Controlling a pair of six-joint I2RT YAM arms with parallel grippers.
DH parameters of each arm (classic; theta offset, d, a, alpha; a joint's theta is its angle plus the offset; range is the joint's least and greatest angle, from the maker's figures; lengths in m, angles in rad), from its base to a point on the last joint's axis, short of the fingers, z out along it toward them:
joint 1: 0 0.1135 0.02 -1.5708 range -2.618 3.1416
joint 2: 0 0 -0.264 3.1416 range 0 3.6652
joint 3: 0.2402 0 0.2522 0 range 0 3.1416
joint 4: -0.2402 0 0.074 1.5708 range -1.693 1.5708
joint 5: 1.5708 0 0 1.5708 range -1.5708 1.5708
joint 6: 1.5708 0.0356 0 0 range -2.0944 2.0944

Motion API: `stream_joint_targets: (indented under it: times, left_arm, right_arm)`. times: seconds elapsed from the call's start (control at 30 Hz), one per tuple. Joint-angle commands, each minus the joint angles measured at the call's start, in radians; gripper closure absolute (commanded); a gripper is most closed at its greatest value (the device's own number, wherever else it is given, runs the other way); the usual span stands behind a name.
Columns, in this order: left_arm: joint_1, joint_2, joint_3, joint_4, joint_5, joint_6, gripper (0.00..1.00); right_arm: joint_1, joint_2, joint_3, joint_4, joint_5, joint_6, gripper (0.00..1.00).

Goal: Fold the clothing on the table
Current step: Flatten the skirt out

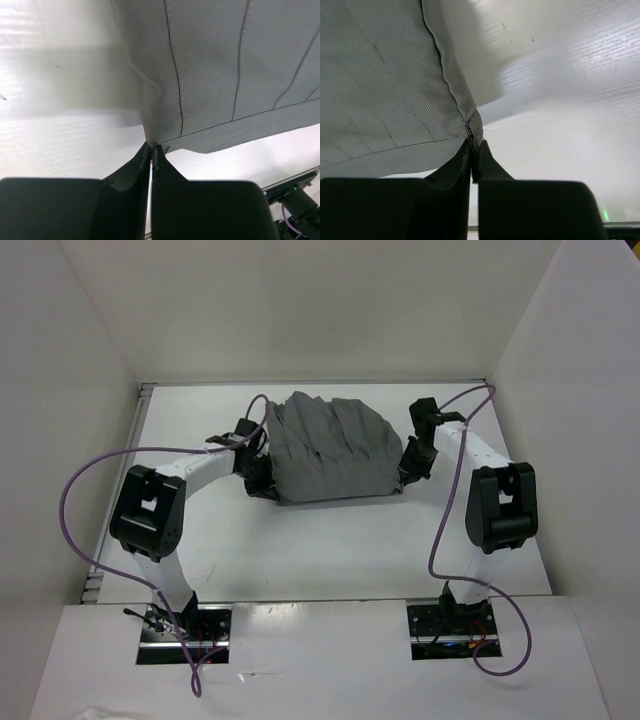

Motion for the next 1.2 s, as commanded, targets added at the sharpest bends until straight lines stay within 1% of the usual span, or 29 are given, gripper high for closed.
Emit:
stream_joint_targets:
  times: [0.0,0.03,0.1,0.13,0.17,0.2,0.23,0.27,0.3,0.33,0.37,0.4,0.43,0.47,0.57,0.67,0.7,0.73,0.8,0.83,0.87,0.9,0.93,0.97,1.0,1.03,1.07,1.1,1.17]
  left_arm:
    - [0.029,-0.002,0.053,-0.035,-0.044,0.046,1.00]
    - [0.039,0.012,0.088,-0.035,-0.025,0.037,1.00]
    - [0.062,0.084,0.276,-0.044,-0.010,0.037,1.00]
    - [0.073,0.113,0.363,-0.044,-0.010,0.046,1.00]
    - [0.095,0.144,0.466,-0.067,-0.010,0.055,1.00]
    - [0.105,0.212,0.713,-0.122,-0.010,0.055,1.00]
    - [0.116,0.246,0.851,-0.146,-0.010,0.083,1.00]
    - [0.127,0.283,1.002,-0.232,-0.023,0.083,1.00]
    - [0.153,0.366,1.169,-0.281,-0.024,0.095,1.00]
    - [0.165,0.412,1.548,-0.332,-0.010,0.095,1.00]
    - [0.176,0.456,1.646,-0.376,0.018,0.095,1.00]
    - [0.222,0.361,1.571,-0.249,0.053,0.079,1.00]
    - [0.240,0.315,1.509,-0.196,0.082,0.066,1.00]
    - [0.256,0.273,1.496,-0.187,0.101,0.066,1.00]
    - [0.279,0.273,1.593,-0.289,0.101,0.112,1.00]
    - [0.279,0.198,1.481,-0.299,0.130,0.147,1.00]
    - [0.265,0.175,1.423,-0.299,0.121,0.158,1.00]
    - [0.247,0.150,1.269,-0.299,0.105,0.167,1.00]
    - [0.233,0.031,1.031,-0.236,0.096,0.177,1.00]
    - [0.233,-0.023,0.884,-0.187,0.105,0.167,1.00]
    - [0.233,-0.140,0.584,-0.082,0.117,0.152,1.00]
    - [0.233,-0.195,0.450,-0.047,0.118,0.119,1.00]
    - [0.224,-0.285,0.332,-0.018,0.127,0.105,1.00]
    - [0.224,-0.325,0.223,-0.018,0.142,0.092,1.00]
    - [0.224,-0.363,0.029,-0.018,0.189,0.059,1.00]
    - [0.215,-0.446,-0.058,-0.027,0.220,0.045,1.00]
    - [0.202,-0.491,-0.190,-0.045,0.240,0.014,1.00]
    - [0.202,-0.576,-0.238,-0.102,0.268,0.003,1.00]
    - [0.193,-0.661,-0.300,-0.179,0.277,-0.012,1.00]
  right_arm:
    - [-0.038,-0.023,0.071,-0.016,0.035,-0.051,1.00]
    - [-0.038,-0.003,0.105,-0.004,0.013,-0.065,1.00]
    - [-0.038,0.032,0.281,-0.004,0.013,-0.099,1.00]
    - [-0.038,0.089,0.359,-0.013,0.013,-0.114,1.00]
    - [-0.038,0.124,0.552,-0.051,0.013,-0.137,1.00]
    - [-0.038,0.163,0.671,-0.086,0.024,-0.148,1.00]
    - [-0.038,0.202,0.934,-0.124,0.036,-0.160,1.00]
    - [-0.047,0.291,1.091,-0.224,0.050,-0.177,1.00]
    - [-0.047,0.333,1.248,-0.266,0.050,-0.177,1.00]
    - [-0.056,0.298,1.322,-0.236,0.029,-0.177,1.00]
    - [-0.067,0.284,1.364,-0.199,0.003,-0.177,1.00]
    - [-0.079,0.261,1.401,-0.179,-0.014,-0.177,1.00]
    - [-0.080,0.229,1.401,-0.157,-0.014,-0.177,1.00]
    - [-0.080,0.173,1.412,-0.146,-0.014,-0.192,1.00]
    - [-0.095,0.084,1.358,-0.125,-0.091,-0.212,1.00]
    - [-0.095,0.033,1.221,-0.125,-0.117,-0.223,1.00]
    - [-0.095,-0.010,1.102,-0.116,-0.117,-0.223,1.00]
    - [-0.095,-0.036,1.031,-0.099,-0.117,-0.223,1.00]
    - [-0.095,-0.104,0.862,-0.070,-0.148,-0.214,1.00]
    - [-0.086,-0.195,0.656,-0.021,-0.166,-0.214,1.00]
    - [-0.086,-0.240,0.554,-0.005,-0.185,-0.199,1.00]
    - [-0.072,-0.325,0.359,0.004,-0.235,-0.198,1.00]
    - [-0.058,-0.363,0.265,-0.007,-0.255,-0.186,1.00]
    - [-0.047,-0.389,0.186,-0.028,-0.255,-0.172,1.00]
    - [-0.035,-0.445,0.025,-0.052,-0.293,-0.160,1.00]
    - [-0.006,-0.476,-0.048,-0.092,-0.318,-0.133,1.00]
    - [0.012,-0.507,-0.170,-0.114,-0.332,-0.110,1.00]
    - [0.031,-0.556,-0.221,-0.143,-0.376,-0.094,1.00]
    - [0.077,-0.599,-0.333,-0.237,-0.386,-0.044,1.00]
